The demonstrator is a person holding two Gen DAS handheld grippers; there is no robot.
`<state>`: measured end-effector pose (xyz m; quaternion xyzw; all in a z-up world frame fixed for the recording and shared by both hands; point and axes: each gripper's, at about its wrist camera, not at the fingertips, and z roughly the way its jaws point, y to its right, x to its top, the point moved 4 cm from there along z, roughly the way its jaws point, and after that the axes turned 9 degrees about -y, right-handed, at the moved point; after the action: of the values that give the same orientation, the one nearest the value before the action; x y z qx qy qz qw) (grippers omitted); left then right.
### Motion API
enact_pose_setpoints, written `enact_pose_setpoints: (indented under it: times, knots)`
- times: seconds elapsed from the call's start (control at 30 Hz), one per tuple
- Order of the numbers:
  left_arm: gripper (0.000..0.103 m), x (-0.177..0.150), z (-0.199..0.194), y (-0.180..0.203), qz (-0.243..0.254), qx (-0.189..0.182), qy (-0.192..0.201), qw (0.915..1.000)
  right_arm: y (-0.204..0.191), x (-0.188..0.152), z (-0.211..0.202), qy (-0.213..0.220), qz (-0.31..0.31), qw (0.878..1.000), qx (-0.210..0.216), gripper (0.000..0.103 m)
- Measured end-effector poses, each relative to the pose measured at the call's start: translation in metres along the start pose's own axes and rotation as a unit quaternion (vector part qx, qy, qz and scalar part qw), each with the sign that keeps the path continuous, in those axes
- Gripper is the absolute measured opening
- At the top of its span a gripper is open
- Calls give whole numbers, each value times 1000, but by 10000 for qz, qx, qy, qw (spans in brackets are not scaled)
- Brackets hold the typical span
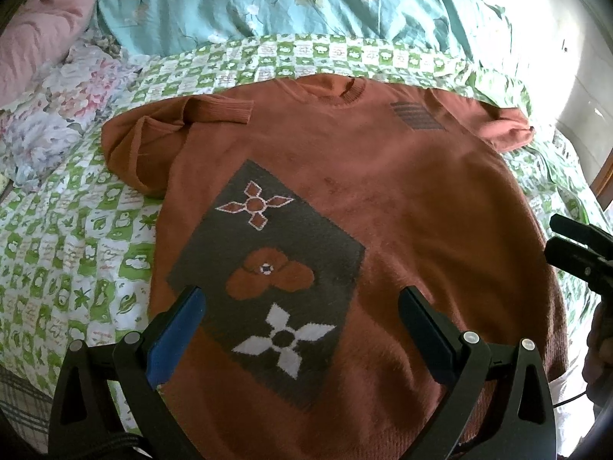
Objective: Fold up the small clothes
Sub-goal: 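Move the right tool toward the sweater sleeve cuff, then grasp the sweater sleeve cuff with the right tool and lift it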
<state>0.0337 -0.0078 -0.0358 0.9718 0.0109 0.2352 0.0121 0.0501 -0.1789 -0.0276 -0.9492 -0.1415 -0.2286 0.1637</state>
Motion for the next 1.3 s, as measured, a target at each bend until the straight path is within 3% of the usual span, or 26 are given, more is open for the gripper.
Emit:
enact_pose_setpoints:
  times: [0.17,0.43,0.7,0.83,1.13,1.3]
  knots:
    - [101,3,8,1,-34,-94,-264,9996,12,5,0,51,169,9998,67,103]
    - [101,21,18,0,-26,-32,-208,9998,45,13,-1,194,450,9988,9,103]
    - [101,55,33,3,28,30,-152,9999,115,36,-12,578,951,9935,-224,103]
    - [101,75,40,7,11,-45,-87,10000,169,57,-23,935,1227,9872,-404,101]
    - [101,121,65,14,-109,-1,-84,9999,345,106,-44,1387,2383,9562,-984,71]
    - [101,134,91,25,-63,53,-265,9996,436,129,-39,1386,2906,9394,-1180,58]
